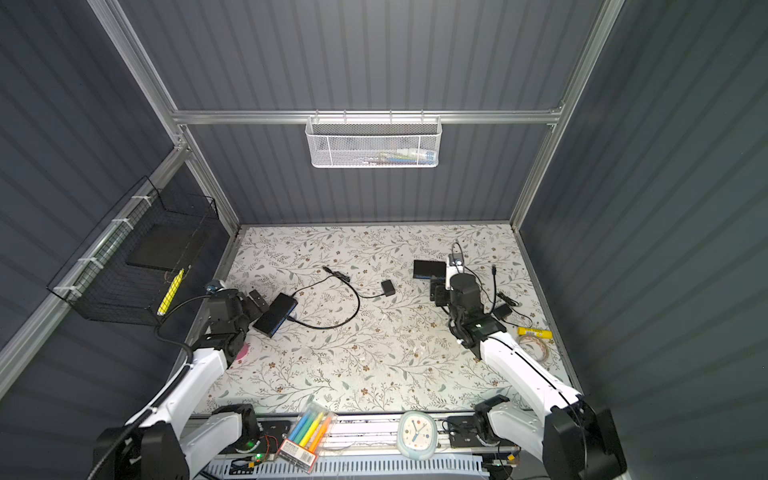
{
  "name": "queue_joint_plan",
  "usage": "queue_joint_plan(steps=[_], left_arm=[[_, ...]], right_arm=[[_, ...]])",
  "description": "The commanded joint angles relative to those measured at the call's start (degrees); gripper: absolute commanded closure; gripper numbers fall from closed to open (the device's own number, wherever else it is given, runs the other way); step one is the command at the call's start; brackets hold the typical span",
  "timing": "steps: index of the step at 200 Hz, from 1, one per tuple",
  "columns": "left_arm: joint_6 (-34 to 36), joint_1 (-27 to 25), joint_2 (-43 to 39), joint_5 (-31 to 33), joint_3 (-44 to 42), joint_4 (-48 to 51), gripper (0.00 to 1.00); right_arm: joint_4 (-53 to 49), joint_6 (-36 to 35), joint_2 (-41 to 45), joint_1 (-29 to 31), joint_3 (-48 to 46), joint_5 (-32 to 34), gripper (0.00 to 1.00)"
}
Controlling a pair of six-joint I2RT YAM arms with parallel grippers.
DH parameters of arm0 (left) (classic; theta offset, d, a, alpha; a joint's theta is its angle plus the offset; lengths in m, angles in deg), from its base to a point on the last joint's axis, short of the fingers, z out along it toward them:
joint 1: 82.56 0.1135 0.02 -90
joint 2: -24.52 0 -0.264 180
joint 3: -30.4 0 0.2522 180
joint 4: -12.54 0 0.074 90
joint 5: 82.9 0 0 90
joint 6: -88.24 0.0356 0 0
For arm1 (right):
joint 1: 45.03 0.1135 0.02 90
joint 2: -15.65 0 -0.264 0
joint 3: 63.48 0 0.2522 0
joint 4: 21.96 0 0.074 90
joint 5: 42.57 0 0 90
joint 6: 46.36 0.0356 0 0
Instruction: Insert the plug into the switch port
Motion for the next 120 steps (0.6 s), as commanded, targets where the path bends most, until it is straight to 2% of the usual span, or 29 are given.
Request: queue_joint_plan(steps=[1, 25, 36, 49, 58, 65, 76, 89, 110, 120], left_arm=[[6.9, -0.9, 4.0, 5.1, -3.6, -16.0, 0.0], [9.3, -0.9, 7.9, 2.3, -7.9, -29.3, 0.0], [12.0, -0.9, 10.3, 2.7, -9.3, -33.2, 0.0], [14.2, -0.9, 12.9, 3.9, -9.8, -35.8, 0.0], [15.4, -0.9, 15.9, 4.0, -10.7, -39.8, 0.0], [15.9, -0.9, 18.1, 4.4, -11.2, -44.0, 0.0], [15.9, -0.9, 18.8, 2.7, -10.4, -43.3, 0.0], [16.1, -0.9, 22.6, 3.4, -10.1, -49.1, 0.0], [17.5, -0.8, 32.6, -0.9, -8.3, -58.3, 0.0], [19.5, -1.4, 35.8, -4.1, -6.8, -57.4, 0.0]], right_arm=[[13.9, -1.4, 3.1, -5.2, -9.1, 5.4, 0.18], [16.5, -2.3, 1.2, -10.3, -12.2, -1.5, 0.17], [18.3, -1.8, -1.1, -11.8, -12.7, -2.8, 0.17], [25.1, -1.7, -3.9, -13.0, -14.2, -3.2, 0.17], [24.7, -2.3, -6.2, -13.4, -13.2, -4.0, 0.17], [28.2, -2.5, -7.9, -13.9, -13.3, -4.5, 0.17], [34.6, -2.6, -11.4, -14.7, -13.5, -5.2, 0.16], [36.8, -4.8, -14.4, -15.1, -12.2, -5.8, 0.16], [44.2, -4.6, -21.6, -16.5, -12.2, -7.7, 0.16], [46.0, -4.2, -21.8, -17.0, -13.0, -8.6, 0.16]])
